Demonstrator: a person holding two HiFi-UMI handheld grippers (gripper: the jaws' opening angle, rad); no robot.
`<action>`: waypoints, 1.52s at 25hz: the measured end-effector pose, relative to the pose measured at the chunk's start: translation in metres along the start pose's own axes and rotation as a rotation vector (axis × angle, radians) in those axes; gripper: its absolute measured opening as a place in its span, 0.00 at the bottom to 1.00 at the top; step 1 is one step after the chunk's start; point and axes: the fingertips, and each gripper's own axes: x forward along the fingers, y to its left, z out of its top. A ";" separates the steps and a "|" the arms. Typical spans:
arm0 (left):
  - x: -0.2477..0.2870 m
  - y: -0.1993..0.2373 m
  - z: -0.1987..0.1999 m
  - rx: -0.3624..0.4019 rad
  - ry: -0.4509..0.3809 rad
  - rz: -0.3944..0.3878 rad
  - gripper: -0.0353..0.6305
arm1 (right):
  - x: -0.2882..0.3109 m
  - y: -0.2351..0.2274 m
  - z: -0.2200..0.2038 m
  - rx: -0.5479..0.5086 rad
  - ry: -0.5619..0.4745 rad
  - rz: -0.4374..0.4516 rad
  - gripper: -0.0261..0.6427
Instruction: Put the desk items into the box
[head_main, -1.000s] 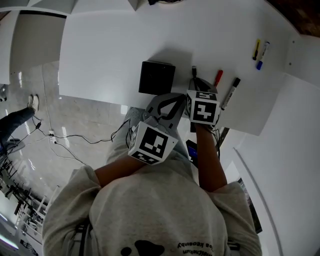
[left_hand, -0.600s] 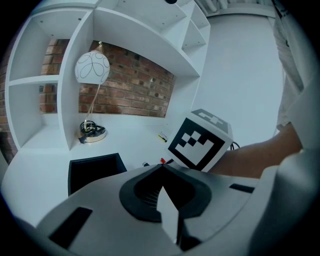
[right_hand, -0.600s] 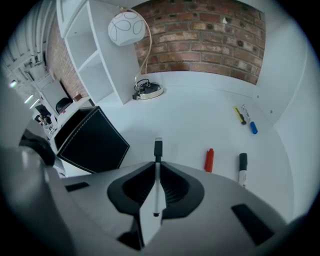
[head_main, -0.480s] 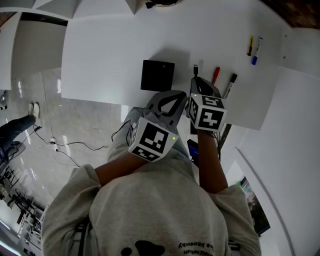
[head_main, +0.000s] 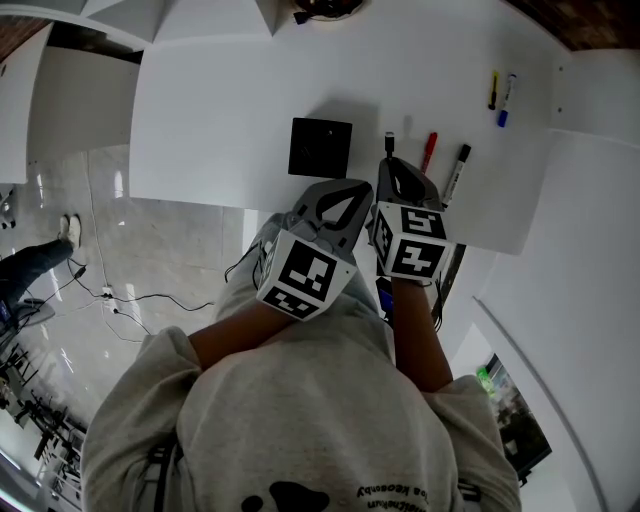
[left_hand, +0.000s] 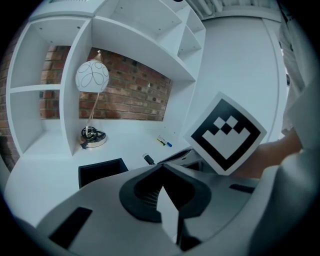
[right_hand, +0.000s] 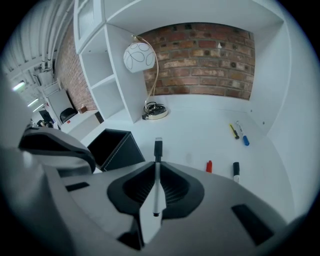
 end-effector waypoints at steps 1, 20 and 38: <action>-0.001 0.000 0.001 0.001 -0.003 -0.001 0.06 | -0.003 0.002 0.003 -0.001 -0.013 0.000 0.11; -0.032 0.010 0.018 0.040 -0.062 0.025 0.06 | -0.045 0.037 0.049 -0.037 -0.291 0.009 0.11; -0.056 0.039 0.017 0.015 -0.087 0.103 0.06 | -0.058 0.080 0.087 -0.081 -0.528 0.121 0.11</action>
